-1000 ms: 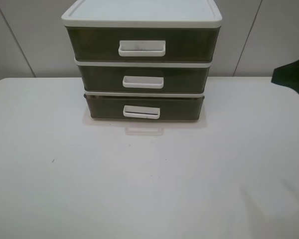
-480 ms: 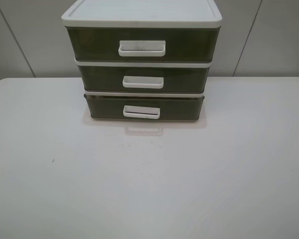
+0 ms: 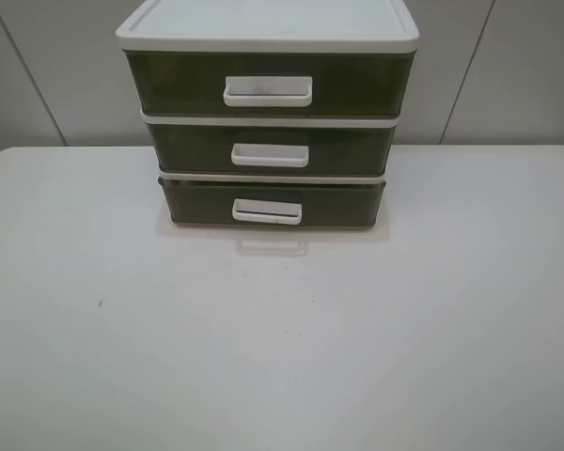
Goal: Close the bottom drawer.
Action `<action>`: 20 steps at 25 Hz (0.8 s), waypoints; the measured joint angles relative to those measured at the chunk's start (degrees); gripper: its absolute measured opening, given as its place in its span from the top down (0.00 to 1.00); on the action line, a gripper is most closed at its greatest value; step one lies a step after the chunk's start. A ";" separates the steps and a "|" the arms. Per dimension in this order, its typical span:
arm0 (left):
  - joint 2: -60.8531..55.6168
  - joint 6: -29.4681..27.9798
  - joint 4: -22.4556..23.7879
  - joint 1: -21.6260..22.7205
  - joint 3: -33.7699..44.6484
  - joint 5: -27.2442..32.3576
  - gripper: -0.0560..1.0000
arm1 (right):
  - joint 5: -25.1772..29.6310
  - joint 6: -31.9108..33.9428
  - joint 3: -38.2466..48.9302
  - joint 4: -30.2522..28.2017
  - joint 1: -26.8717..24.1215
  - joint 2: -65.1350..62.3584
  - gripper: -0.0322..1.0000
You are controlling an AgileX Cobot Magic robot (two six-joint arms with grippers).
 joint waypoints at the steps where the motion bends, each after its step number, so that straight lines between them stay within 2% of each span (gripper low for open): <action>1: 0.00 0.00 0.00 0.00 0.00 0.00 0.27 | 0.75 0.00 0.43 0.00 0.00 0.00 0.17; 20: 0.00 0.00 0.00 0.00 0.00 0.00 0.27 | 0.96 0.00 0.57 0.00 0.00 0.00 0.17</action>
